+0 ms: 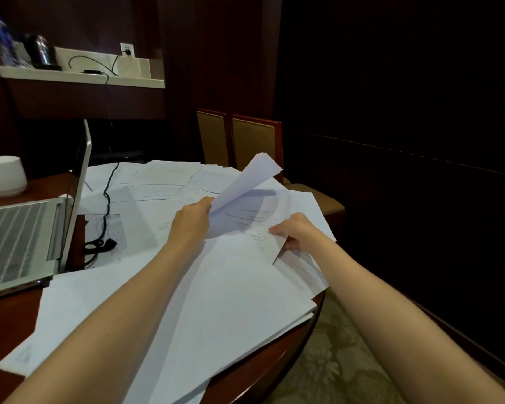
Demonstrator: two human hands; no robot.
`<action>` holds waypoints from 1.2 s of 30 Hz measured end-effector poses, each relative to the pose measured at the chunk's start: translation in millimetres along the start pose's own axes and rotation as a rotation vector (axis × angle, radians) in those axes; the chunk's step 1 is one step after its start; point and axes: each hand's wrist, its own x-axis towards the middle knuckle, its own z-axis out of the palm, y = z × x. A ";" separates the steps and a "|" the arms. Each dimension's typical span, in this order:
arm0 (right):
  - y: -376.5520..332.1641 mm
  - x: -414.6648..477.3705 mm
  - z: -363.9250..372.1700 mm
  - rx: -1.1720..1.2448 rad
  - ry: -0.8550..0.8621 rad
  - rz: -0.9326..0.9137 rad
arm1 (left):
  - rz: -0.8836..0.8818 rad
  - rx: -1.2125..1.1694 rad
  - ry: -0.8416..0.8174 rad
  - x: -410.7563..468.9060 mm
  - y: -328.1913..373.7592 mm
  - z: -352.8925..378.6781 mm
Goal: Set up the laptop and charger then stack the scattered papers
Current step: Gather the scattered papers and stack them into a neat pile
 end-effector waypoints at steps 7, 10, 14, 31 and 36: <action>-40.0 -3.1 -10.6 0.009 0.427 -0.256 | -0.017 -0.087 0.020 -9.8 -0.7 -22.0; -59.2 -6.3 -19.6 0.062 0.555 -0.357 | -0.046 -0.181 0.093 -10.8 -6.6 -25.5; -81.4 -11.1 -28.2 0.209 0.622 -0.391 | -0.025 -0.336 0.185 -5.9 -7.4 -34.6; -100.8 -16.0 -13.7 0.596 0.385 -0.171 | 0.136 -0.449 0.574 22.3 -22.4 -84.5; -69.1 -3.4 15.0 0.585 0.242 -0.071 | 0.196 -0.354 0.238 4.9 -43.4 -73.8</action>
